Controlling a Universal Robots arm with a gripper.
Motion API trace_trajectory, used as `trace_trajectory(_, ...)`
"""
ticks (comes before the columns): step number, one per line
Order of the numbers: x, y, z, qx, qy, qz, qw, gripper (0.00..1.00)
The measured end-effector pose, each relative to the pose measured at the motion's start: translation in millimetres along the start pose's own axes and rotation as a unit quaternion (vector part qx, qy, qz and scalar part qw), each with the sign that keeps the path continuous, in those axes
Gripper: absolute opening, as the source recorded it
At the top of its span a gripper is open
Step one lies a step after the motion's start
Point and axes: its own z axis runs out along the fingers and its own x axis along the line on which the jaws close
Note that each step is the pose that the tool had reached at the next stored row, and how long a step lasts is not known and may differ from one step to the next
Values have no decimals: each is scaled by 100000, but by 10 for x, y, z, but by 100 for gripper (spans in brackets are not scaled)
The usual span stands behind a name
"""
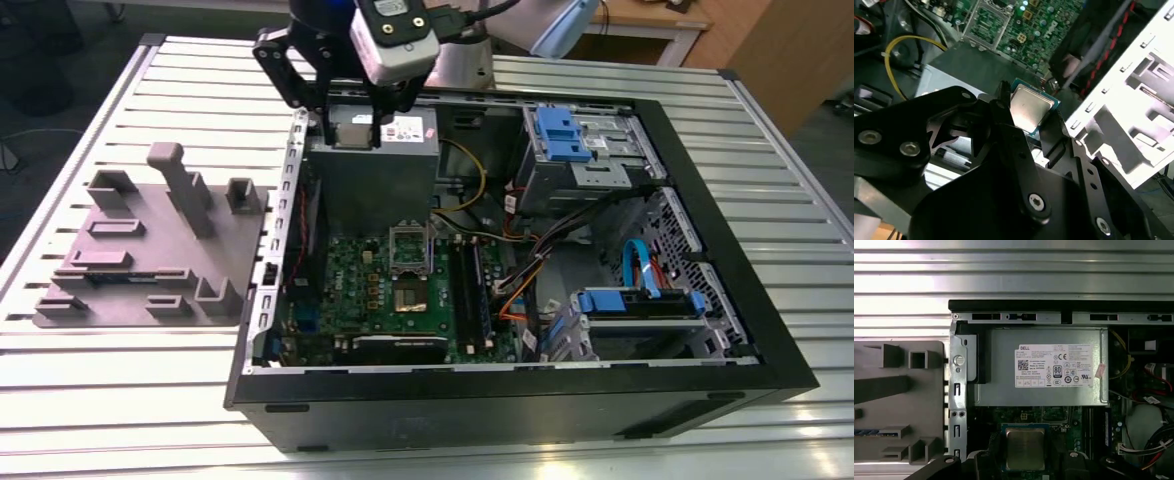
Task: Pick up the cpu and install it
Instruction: 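Pick up the cpu and move it towards the insertion slot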
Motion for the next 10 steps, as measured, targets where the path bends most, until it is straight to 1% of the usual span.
trace_trajectory(2, -53, 1, 1, 3, 5, 9, 100000, 47)
trace_trajectory(4, -85, 2, 2, 2, 1, 18, 100000, 47)
trace_trajectory(7, -97, -2, 3, 1, -2, 82, 100000, 47)
trace_trajectory(10, -103, -22, 3, 0, -4, 166, 100000, 47)
